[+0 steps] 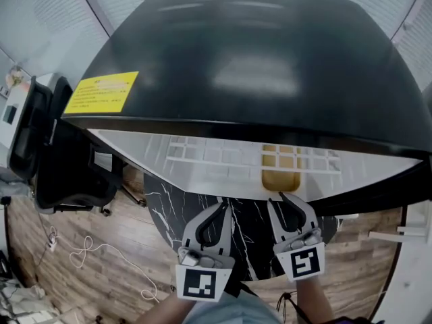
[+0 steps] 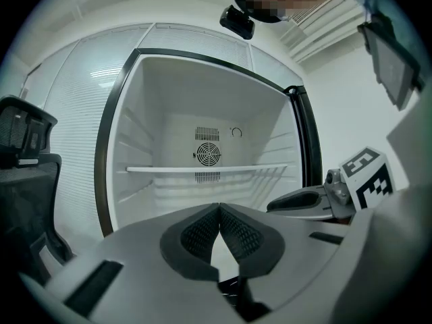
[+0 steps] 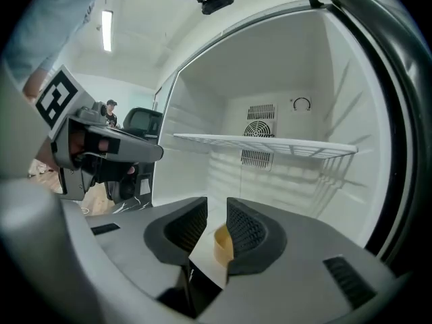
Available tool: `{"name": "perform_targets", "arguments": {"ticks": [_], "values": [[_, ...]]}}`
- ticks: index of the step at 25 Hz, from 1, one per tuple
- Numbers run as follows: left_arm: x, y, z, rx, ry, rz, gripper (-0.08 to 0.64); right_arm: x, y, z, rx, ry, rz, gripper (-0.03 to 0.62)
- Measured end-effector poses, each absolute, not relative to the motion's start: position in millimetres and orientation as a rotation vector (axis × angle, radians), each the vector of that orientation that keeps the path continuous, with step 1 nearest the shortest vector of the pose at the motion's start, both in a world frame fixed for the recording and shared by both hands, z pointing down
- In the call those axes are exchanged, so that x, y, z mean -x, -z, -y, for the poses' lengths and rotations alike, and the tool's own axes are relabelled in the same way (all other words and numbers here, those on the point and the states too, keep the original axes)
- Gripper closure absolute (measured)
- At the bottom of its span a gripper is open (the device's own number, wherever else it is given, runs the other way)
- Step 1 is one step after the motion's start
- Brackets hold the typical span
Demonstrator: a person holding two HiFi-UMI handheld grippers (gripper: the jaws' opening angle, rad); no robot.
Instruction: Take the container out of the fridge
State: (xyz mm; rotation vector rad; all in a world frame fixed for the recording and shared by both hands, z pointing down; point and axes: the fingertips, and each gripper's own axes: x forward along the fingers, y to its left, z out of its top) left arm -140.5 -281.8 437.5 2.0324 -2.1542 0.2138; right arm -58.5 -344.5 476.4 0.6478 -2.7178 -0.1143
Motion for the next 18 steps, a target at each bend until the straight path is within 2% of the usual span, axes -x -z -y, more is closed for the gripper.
{"name": "perform_targets", "arguments": {"ticks": [18], "values": [[168.8, -469.8, 302.2, -1.97, -0.27, 2.137, 0.546, 76.5, -552.1, 364.2, -0.517, 0.145, 2.506, 0.488]]}}
